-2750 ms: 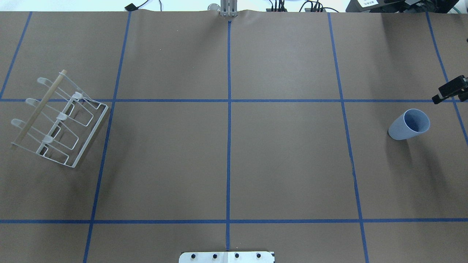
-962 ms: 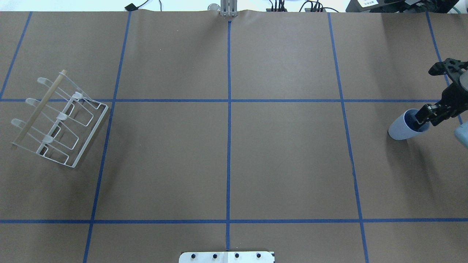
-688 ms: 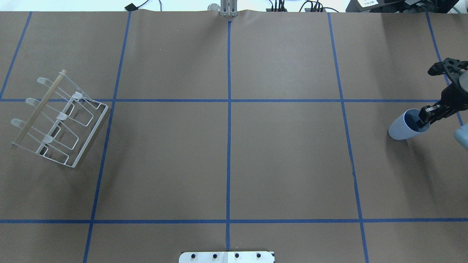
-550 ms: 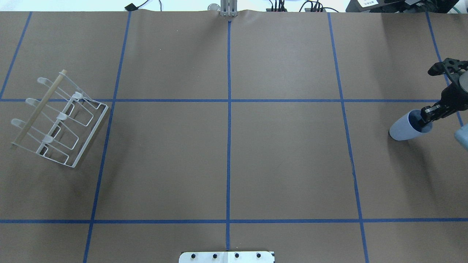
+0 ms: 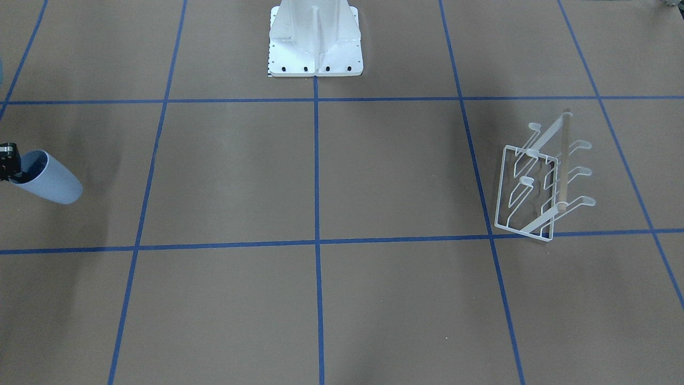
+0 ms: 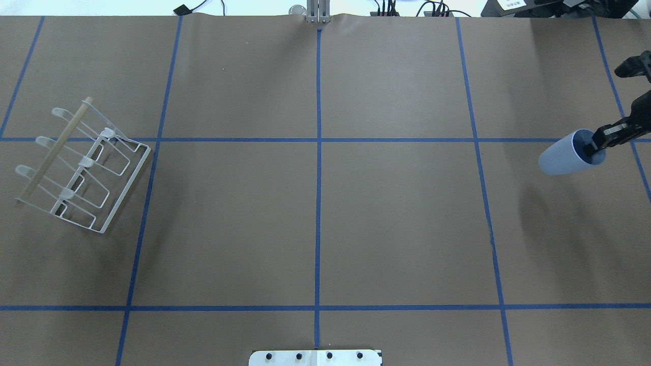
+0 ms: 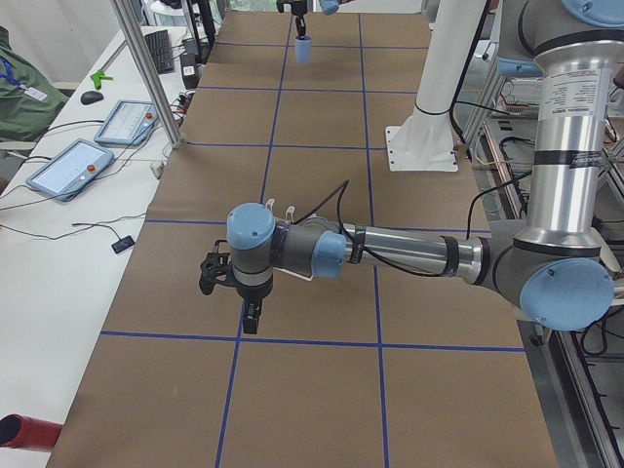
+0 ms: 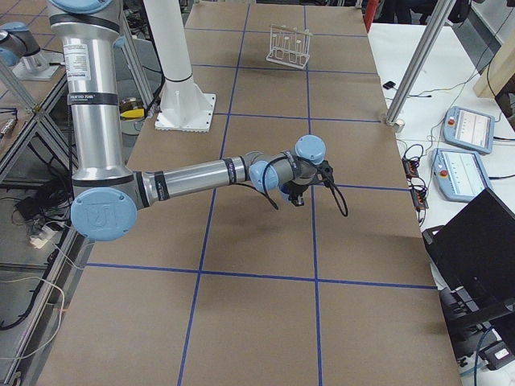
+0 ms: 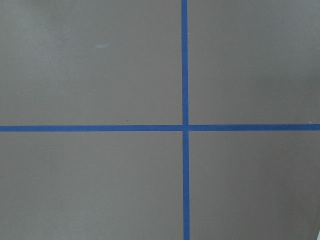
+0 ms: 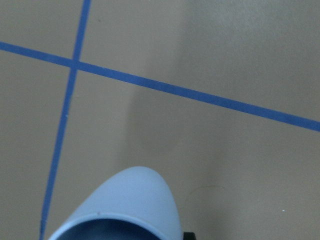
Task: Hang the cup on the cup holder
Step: 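Lift the blue cup with the right gripper and carry it toward the center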
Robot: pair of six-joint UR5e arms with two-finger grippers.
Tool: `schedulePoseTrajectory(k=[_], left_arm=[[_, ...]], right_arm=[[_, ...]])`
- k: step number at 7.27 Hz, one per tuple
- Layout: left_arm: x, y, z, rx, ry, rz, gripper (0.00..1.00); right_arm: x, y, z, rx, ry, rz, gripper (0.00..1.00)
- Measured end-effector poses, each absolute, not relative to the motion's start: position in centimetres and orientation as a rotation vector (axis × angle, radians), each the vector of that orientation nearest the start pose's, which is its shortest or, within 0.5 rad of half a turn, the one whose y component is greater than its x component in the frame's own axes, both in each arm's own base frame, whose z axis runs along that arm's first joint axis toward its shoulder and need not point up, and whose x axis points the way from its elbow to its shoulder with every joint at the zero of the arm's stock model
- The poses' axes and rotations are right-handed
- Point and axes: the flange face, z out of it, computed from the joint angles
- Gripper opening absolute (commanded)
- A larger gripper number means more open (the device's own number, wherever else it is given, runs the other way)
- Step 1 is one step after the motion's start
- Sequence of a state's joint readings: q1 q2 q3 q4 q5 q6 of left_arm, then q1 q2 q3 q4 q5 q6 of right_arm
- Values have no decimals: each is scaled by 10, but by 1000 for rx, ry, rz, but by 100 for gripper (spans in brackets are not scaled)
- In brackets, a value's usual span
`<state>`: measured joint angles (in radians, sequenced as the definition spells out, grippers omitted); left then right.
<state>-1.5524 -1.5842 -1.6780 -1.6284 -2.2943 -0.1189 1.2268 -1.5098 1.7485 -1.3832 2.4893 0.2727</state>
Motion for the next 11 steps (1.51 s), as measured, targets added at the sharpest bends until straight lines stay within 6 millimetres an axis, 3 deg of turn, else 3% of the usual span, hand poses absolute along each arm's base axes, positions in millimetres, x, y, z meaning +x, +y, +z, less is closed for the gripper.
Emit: schedulePoseTrajectory(k=[2, 4, 5, 6, 8, 11], left_arm=[[-53, -529, 566, 172, 736, -8, 99], [-32, -547, 511, 250, 759, -18, 99], [-18, -550, 483, 312, 792, -53, 99], [-4, -550, 457, 388, 851, -107, 99], [22, -543, 415, 506, 1017, -217, 99], [96, -509, 371, 472, 1369, -323, 99]], right_arm=[[-123, -518, 435, 183, -1051, -215, 0], [-143, -523, 354, 246, -1186, -111, 0], [-152, -516, 325, 269, -1270, -55, 0], [-158, -506, 306, 294, -1357, -2, 0], [-162, -486, 286, 335, -1511, 64, 0], [-166, -456, 271, 323, -1707, 105, 0]])
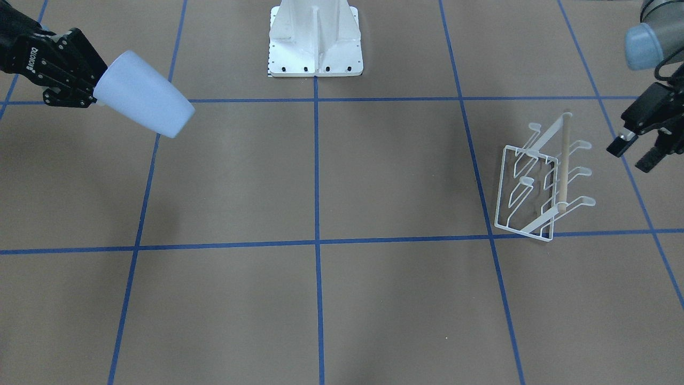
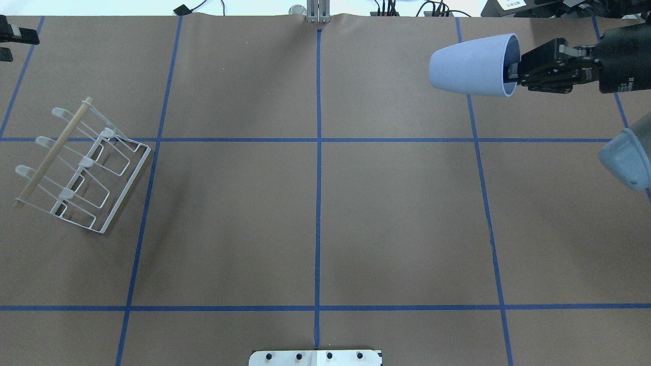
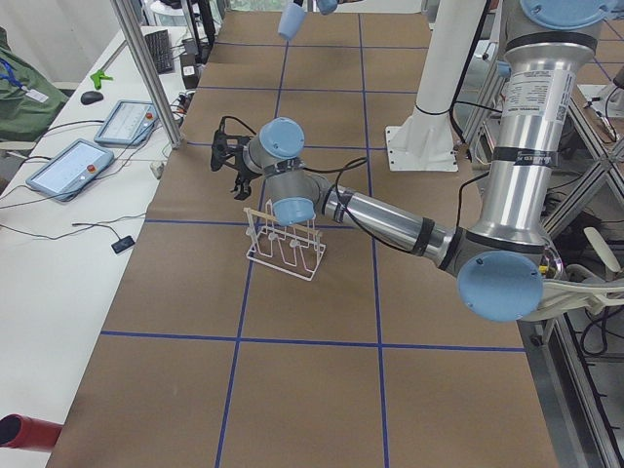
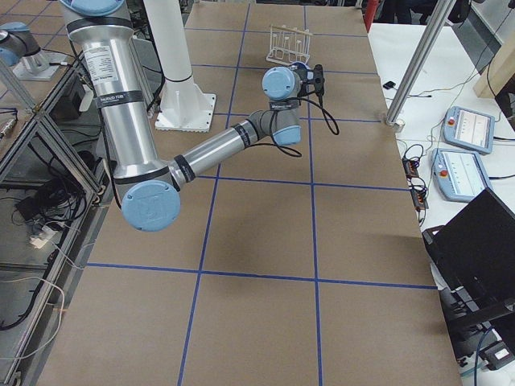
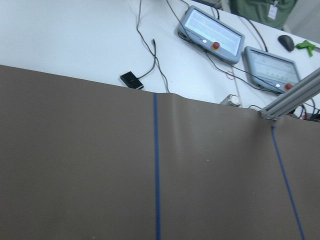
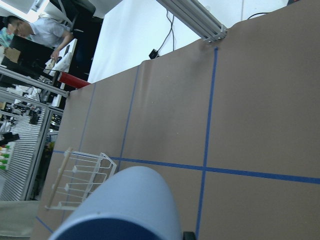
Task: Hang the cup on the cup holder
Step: 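Lift the blue cup with the right gripper and carry it toward the center, then move the left gripper to the cup's open end while the right gripper holds it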
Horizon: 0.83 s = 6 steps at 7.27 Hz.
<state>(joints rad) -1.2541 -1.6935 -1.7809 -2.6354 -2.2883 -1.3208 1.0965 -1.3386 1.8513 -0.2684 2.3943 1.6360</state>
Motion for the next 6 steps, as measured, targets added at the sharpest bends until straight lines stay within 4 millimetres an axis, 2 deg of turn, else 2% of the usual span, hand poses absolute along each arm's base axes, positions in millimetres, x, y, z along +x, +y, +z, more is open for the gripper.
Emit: schedulePoseTrajectory(k=[2, 3, 6], left_arm=[[138, -485, 340, 366, 1583, -333, 99], [159, -476, 318, 295, 1676, -328, 99], [218, -459, 228, 57, 1907, -328, 99]], right_arm=[[-191, -430, 263, 253, -1848, 104, 0], [-207, -414, 260, 217, -1933, 99, 0], [-261, -370, 250, 133, -2117, 50, 0]])
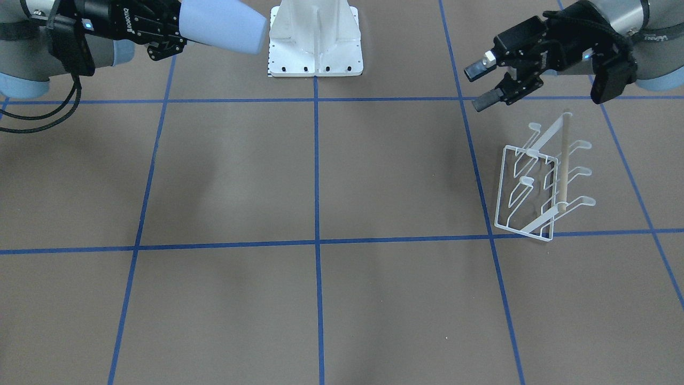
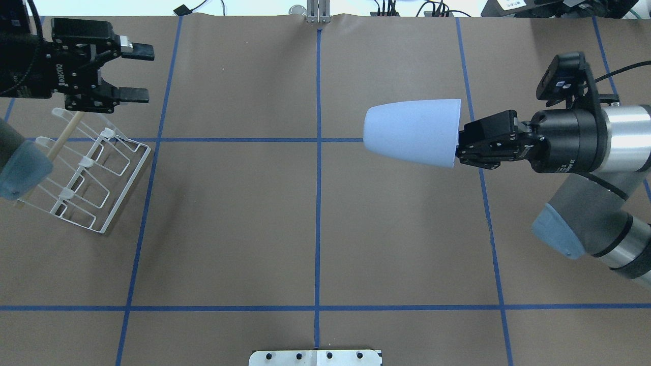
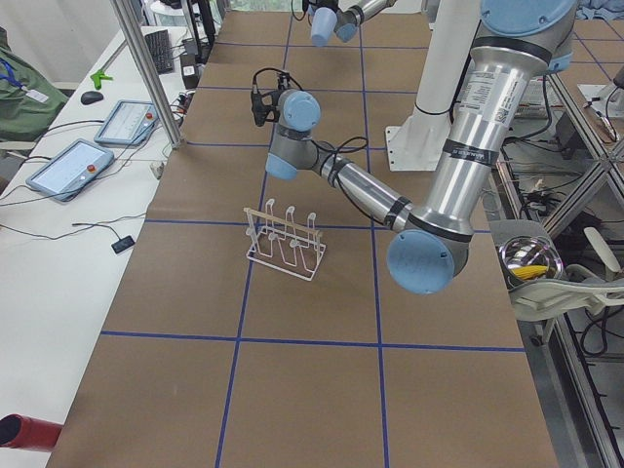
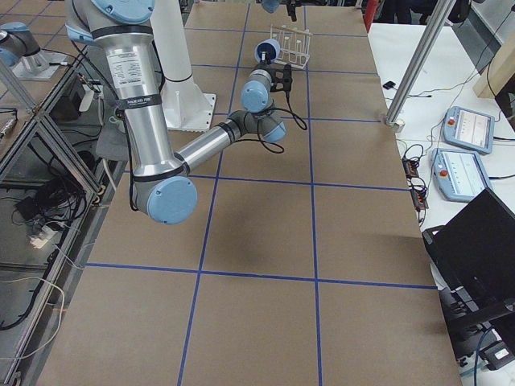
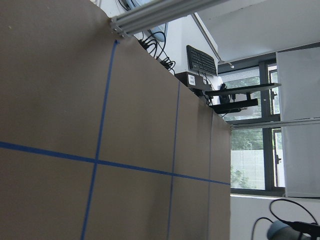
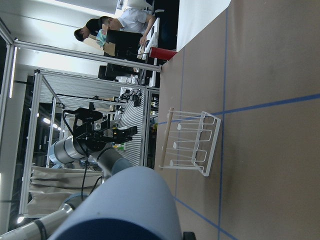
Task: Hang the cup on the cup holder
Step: 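Move the left gripper to the cup's open end while the right gripper holds it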
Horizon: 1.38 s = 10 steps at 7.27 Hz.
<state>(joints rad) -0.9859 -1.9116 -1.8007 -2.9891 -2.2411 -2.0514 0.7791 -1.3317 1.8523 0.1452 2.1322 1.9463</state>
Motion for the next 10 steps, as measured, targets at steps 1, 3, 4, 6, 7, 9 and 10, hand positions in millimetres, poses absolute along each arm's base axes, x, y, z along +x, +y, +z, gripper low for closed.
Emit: schedulePoseTrajectory(k=[1, 3, 4, 6, 7, 9, 10], left_arm=[[244, -444, 204, 2, 1969, -336, 99], [298, -408, 168, -102, 2069, -353, 99], [316, -396, 151, -144, 2104, -356, 99], [331, -379, 133, -190, 2144, -352, 99], [336, -373, 125, -203, 2162, -348, 99], [351, -358, 114, -225, 2200, -370, 99], [355, -353, 111, -236, 2211, -375, 99]], right_arm=[[-275, -357, 247, 112, -2159, 31, 0], [-291, -341, 241, 81, -2212, -7, 0], [-294, -338, 237, 78, -2226, -18, 0], [-298, -336, 227, 79, -2249, -30, 0], [-300, -336, 221, 83, -2264, -29, 0], [-304, -334, 215, 83, -2280, -27, 0], [-305, -334, 215, 82, -2280, -27, 0]])
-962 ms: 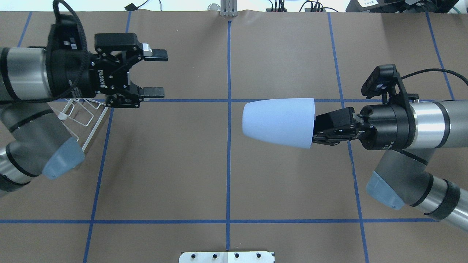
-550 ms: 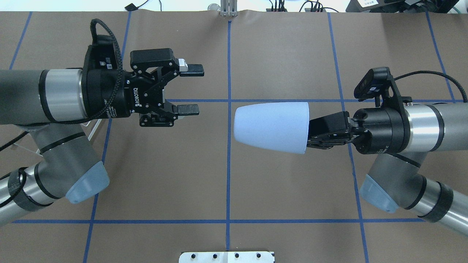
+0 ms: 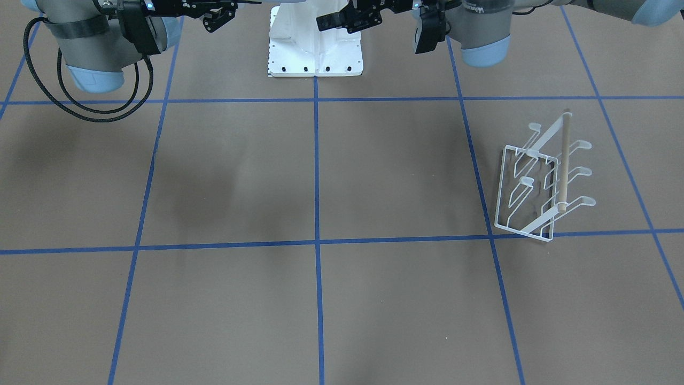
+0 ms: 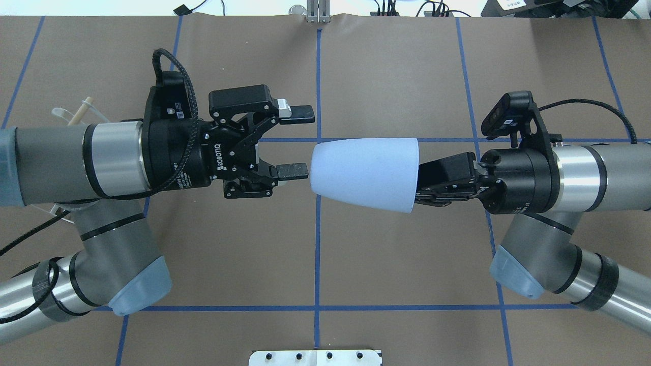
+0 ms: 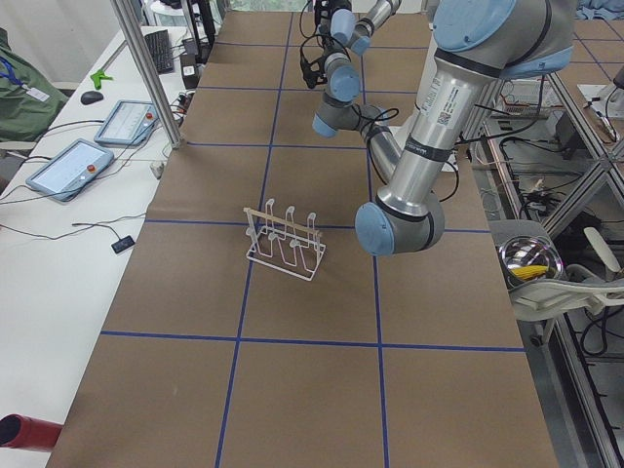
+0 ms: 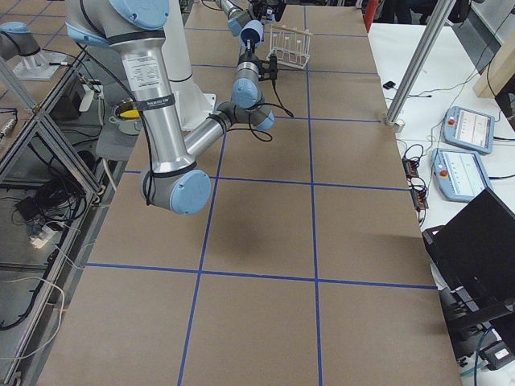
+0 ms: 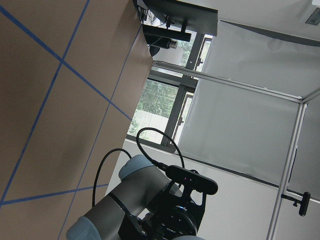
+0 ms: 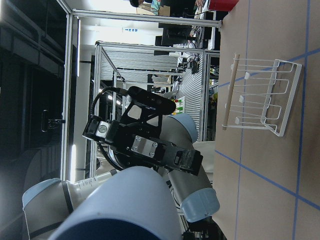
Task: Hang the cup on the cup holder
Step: 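Move the left gripper to the cup's open end while the right gripper holds it, then close the left gripper on the cup rim and open the right gripper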
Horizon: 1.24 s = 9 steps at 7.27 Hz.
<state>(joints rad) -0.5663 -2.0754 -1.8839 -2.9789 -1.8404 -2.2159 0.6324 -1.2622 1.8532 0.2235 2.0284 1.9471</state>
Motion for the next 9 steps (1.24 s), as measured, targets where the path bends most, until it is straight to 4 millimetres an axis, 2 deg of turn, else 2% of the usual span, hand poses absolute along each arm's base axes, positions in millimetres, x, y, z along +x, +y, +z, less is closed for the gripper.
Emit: schedulePoseTrajectory(k=[3, 8, 9], left_arm=[[354, -344, 103, -260, 2229, -375, 99], [368, -327, 93, -313, 2240, -344, 98], [369, -326, 91, -318, 2243, -342, 90]], right_arm=[[-307, -334, 216, 79, -2280, -28, 0], [-307, -334, 215, 78, -2281, -27, 0], [-308, -334, 216, 77, -2280, -27, 0]])
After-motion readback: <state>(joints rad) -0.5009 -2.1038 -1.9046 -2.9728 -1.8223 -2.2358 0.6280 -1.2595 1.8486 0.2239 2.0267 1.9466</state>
